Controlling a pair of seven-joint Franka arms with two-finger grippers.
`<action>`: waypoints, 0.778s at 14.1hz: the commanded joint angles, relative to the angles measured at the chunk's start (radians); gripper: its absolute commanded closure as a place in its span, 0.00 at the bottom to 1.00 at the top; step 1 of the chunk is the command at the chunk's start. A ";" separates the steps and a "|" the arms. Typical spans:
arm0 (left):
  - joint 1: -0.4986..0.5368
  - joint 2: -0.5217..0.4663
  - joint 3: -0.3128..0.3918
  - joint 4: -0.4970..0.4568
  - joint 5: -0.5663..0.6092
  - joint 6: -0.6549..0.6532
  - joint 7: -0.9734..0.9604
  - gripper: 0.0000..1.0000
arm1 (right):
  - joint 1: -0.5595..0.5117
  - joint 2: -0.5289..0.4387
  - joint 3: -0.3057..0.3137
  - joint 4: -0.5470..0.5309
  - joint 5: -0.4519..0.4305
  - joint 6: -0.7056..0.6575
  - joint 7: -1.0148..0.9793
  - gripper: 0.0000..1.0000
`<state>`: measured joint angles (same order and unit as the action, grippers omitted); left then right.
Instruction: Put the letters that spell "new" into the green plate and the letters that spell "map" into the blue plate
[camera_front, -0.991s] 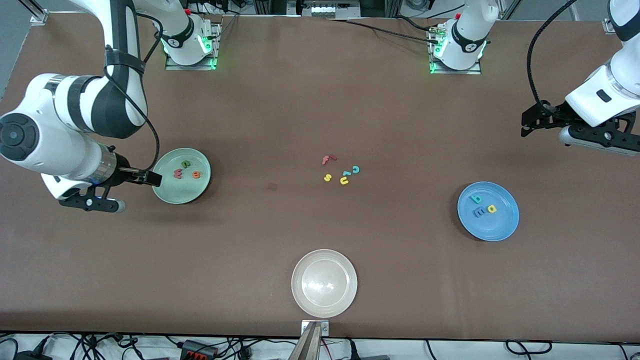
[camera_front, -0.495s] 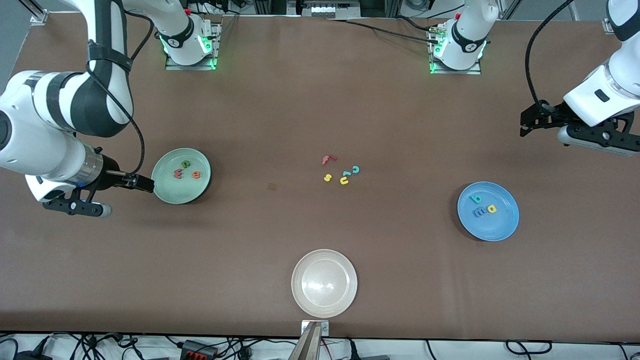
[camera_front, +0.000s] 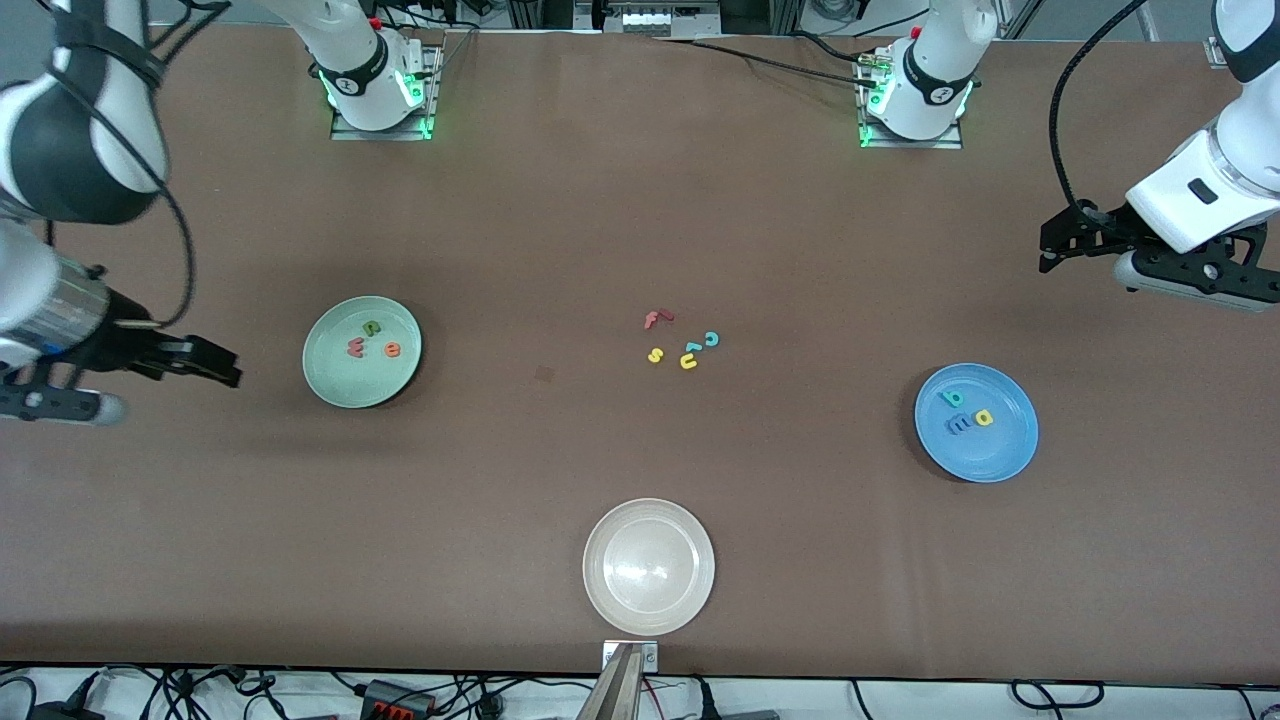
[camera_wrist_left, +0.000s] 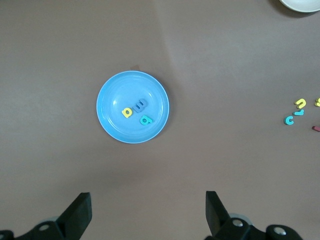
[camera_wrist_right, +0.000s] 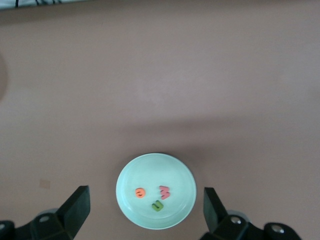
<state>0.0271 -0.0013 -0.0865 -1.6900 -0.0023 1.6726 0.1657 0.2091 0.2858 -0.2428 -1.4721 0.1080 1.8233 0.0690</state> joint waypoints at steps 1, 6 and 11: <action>0.010 -0.005 -0.002 0.004 -0.016 -0.025 0.024 0.00 | -0.184 -0.068 0.127 -0.024 -0.017 -0.007 -0.012 0.00; 0.008 -0.005 -0.002 0.006 -0.016 -0.021 0.024 0.00 | -0.232 -0.146 0.140 -0.022 -0.028 -0.056 -0.078 0.00; 0.007 -0.005 -0.004 0.006 -0.016 -0.021 0.024 0.00 | -0.243 -0.220 0.190 -0.037 -0.131 -0.165 -0.075 0.00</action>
<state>0.0273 -0.0013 -0.0866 -1.6900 -0.0023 1.6636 0.1658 -0.0139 0.1127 -0.1023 -1.4751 0.0362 1.6933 -0.0004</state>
